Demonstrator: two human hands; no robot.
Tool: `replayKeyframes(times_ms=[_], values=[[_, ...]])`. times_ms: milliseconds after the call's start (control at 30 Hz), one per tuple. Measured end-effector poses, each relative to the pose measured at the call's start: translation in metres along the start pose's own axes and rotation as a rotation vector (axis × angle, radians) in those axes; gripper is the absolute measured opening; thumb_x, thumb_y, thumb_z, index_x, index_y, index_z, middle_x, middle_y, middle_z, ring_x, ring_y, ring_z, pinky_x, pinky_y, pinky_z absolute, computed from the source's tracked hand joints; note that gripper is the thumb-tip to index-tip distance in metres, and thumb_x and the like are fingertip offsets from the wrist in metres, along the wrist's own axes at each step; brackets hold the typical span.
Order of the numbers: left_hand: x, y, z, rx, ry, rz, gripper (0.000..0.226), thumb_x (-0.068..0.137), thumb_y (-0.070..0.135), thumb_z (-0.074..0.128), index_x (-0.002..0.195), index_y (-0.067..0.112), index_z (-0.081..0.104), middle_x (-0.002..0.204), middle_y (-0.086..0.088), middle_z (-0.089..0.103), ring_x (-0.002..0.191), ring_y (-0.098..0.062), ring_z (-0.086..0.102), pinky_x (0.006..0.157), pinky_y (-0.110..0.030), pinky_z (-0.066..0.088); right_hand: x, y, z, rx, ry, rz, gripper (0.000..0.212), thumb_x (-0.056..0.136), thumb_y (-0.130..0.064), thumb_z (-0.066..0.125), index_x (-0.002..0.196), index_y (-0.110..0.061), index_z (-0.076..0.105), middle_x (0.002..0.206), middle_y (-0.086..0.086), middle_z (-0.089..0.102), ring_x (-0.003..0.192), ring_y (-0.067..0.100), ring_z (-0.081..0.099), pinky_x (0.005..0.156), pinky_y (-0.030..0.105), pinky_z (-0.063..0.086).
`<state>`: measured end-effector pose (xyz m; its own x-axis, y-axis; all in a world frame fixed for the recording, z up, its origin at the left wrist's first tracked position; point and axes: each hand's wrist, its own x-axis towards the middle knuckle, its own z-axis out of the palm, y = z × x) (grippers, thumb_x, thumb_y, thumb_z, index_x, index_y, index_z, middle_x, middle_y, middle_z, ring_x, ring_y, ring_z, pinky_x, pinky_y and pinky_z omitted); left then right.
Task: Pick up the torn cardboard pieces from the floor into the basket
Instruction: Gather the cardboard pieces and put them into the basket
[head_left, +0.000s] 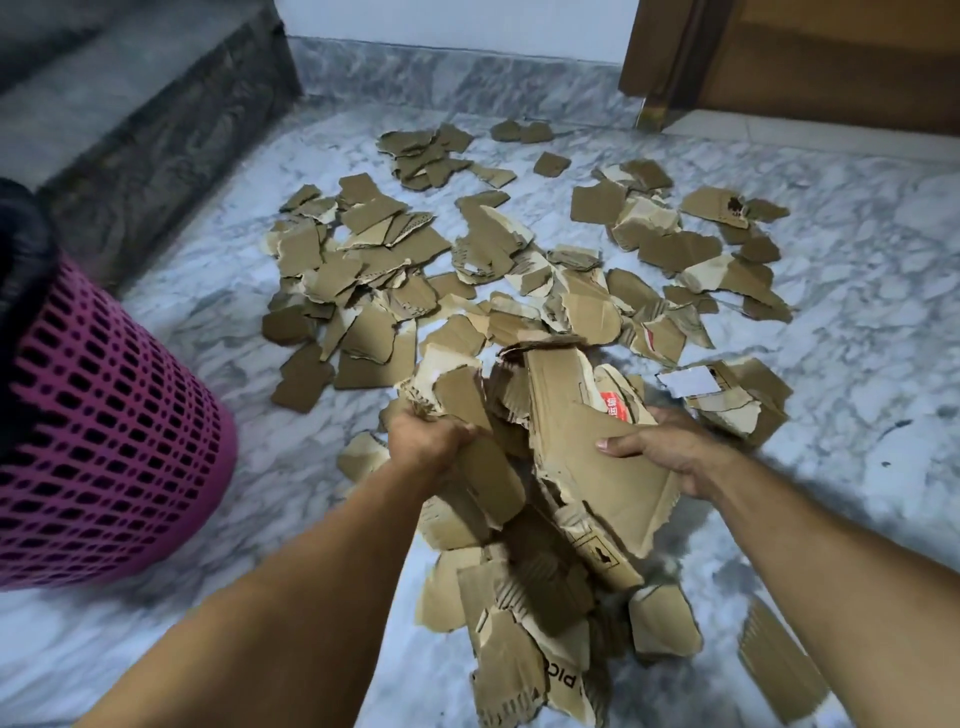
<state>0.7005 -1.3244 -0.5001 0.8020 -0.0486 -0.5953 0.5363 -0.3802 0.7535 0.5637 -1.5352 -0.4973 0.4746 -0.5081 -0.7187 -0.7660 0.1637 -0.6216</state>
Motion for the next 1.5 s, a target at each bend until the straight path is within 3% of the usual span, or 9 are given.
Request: replayKeyframes(times_ms=[100,267,400,633,900,1133,1300,1433,1500], values=[[-0.004,0.027,-0.023,0.017,0.029,0.080,0.049,0.067,0.004,0.085,0.101,0.009,0.050,0.098,-0.011,0.061,0.090,-0.026,0.060,0.082,-0.033,0.054,-0.018,-0.027,-0.008,-0.018,0.011,-0.065,0.094,0.060,-0.015,0.092,0.140,-0.015,0.043,0.115,0.008,0.064,0.101,0.027,0.065,0.094,0.045,0.054],[-0.025,0.077,-0.059,0.054,0.003,0.211,0.040,0.070,0.003,0.083,0.090,0.015,0.050,0.093,-0.009,0.061,0.085,-0.021,0.057,0.078,-0.031,0.053,-0.056,-0.078,-0.010,-0.045,0.019,-0.179,0.105,0.062,-0.015,0.092,0.150,-0.015,0.034,0.137,0.010,0.053,0.110,0.026,0.061,0.095,0.039,0.053],[-0.052,0.121,-0.099,0.079,0.036,0.309,0.042,0.068,0.001,0.083,0.074,0.019,0.045,0.082,-0.004,0.060,0.076,-0.017,0.057,0.077,-0.029,0.051,-0.097,-0.123,0.002,-0.064,0.018,-0.302,0.135,0.030,-0.038,0.099,0.149,-0.020,0.037,0.139,0.005,0.053,0.113,0.026,0.062,0.095,0.041,0.054],[-0.089,0.175,-0.196,0.107,0.144,0.444,0.039,0.062,0.004,0.087,0.092,0.011,0.062,0.094,-0.005,0.067,0.090,-0.021,0.064,0.080,-0.029,0.054,-0.180,-0.197,0.047,-0.037,-0.085,-0.467,0.094,0.061,-0.012,0.091,0.142,-0.013,0.044,0.099,0.007,0.066,0.092,0.028,0.067,0.078,0.040,0.058],[-0.112,0.189,-0.329,0.048,0.298,0.497,0.045,0.063,0.006,0.086,0.102,0.011,0.064,0.101,-0.008,0.070,0.094,-0.025,0.066,0.089,-0.039,0.056,-0.244,-0.271,0.143,-0.186,-0.177,-0.585,0.058,0.059,-0.015,0.093,0.106,-0.014,0.058,0.102,0.013,0.071,0.085,0.031,0.072,0.070,0.049,0.061],[-0.090,0.173,-0.431,0.030,0.421,0.411,0.048,0.065,0.008,0.086,0.107,0.007,0.063,0.100,-0.008,0.067,0.090,-0.025,0.064,0.076,-0.033,0.053,-0.274,-0.314,0.264,-0.252,-0.257,-0.677,0.038,0.073,-0.017,0.086,0.098,-0.006,0.059,0.085,0.007,0.067,0.055,0.013,0.064,0.036,0.016,0.043],[-0.052,0.135,-0.458,0.068,0.470,0.293,0.051,0.059,0.017,0.091,0.101,0.004,0.065,0.103,-0.009,0.069,0.089,-0.024,0.065,0.082,-0.033,0.054,-0.253,-0.311,0.352,-0.199,-0.352,-0.650,0.032,0.076,0.002,0.075,0.104,0.002,0.058,0.101,0.021,0.070,0.090,0.034,0.072,0.081,0.051,0.059],[-0.035,0.104,-0.452,0.201,0.313,0.122,0.067,0.069,0.033,0.085,0.118,0.002,0.052,0.118,-0.010,0.057,0.103,-0.031,0.059,0.072,-0.037,0.049,-0.238,-0.297,0.388,-0.246,-0.357,-0.663,0.012,0.087,-0.012,0.067,0.087,-0.005,0.057,0.076,0.011,0.057,0.065,0.022,0.057,0.054,0.033,0.052],[-0.031,0.096,-0.450,0.317,0.241,0.059,0.068,0.073,0.040,0.081,0.121,0.001,0.053,0.121,-0.015,0.059,0.096,-0.034,0.061,0.068,-0.038,0.050,-0.231,-0.293,0.390,-0.260,-0.354,-0.650,0.022,0.090,-0.020,0.068,0.099,-0.004,0.055,0.088,0.011,0.055,0.076,0.025,0.055,0.068,0.042,0.060]])
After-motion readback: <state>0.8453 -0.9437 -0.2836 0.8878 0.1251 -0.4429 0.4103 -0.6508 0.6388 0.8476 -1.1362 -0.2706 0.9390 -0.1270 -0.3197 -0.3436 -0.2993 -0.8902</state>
